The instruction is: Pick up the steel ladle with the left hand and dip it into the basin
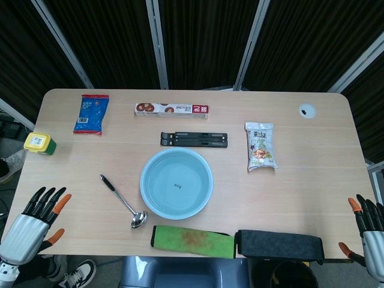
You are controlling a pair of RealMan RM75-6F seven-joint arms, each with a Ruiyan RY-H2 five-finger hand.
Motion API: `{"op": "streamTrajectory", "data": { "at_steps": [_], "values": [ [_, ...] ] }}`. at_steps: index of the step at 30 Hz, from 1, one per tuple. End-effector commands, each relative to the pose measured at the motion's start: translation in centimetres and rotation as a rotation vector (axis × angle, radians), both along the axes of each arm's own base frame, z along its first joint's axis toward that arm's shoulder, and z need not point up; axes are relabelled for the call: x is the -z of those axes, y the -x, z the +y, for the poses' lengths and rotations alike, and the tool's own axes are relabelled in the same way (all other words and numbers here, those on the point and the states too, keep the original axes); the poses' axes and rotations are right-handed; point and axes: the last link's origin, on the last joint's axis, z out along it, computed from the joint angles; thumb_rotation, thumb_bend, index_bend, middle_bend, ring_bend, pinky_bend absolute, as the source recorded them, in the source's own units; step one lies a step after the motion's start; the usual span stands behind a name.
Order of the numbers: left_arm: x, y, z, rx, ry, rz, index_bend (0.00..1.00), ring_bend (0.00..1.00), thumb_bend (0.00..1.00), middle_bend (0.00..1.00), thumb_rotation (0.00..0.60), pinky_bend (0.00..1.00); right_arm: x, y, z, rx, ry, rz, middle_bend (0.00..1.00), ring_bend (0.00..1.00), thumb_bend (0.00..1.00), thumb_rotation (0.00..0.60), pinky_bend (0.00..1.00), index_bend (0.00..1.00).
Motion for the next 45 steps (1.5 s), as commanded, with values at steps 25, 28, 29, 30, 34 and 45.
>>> {"op": "streamTrajectory", "data": {
  "at_steps": [25,28,29,30,34,45],
  "values": [
    [1.8,1.0,3.1,-0.046,0.105,0.094,0.44,0.0,0.29,0.0,0.6,0.0,-0.3,0.3,-0.3,0.017,0.01,-0.01,0.0,0.0,0.0,0.6,0.0,0.0],
    [2.2,1.1,4.4,-0.058,0.114,0.121,0.41,0.0,0.31,0.0,0.6,0.0,-0.2,0.3,-0.5,0.019,0.012,-0.011,0.0,0.0,0.0,0.6,0.0,0.0],
    [2.4,1.1,4.9,-0.057,0.119,0.125,0.41,0.0,0.32,0.0,0.6,0.0,-0.2,0.4,-0.6,0.021,0.012,-0.011,0.0,0.0,0.0,0.6,0.0,0.0],
    [2.7,1.1,5.4,-0.054,0.125,0.128,0.41,0.0,0.32,0.0,0.6,0.0,-0.1,0.4,-0.7,0.021,0.011,-0.008,0.0,0.0,0.0,0.6,0.0,0.0],
    [3.9,2.1,7.2,-0.084,0.149,0.163,0.42,0.0,0.33,0.0,0.6,0.0,-0.1,0.4,-0.8,0.025,0.008,-0.008,0.0,0.0,0.0,0.6,0.0,0.0],
    [8.0,2.1,10.2,-0.106,0.195,0.201,0.43,0.0,0.34,0.0,0.6,0.0,-0.6,0.9,-1.0,0.041,0.022,-0.02,0.0,0.0,0.0,0.6,0.0,0.0]
  ]
}}
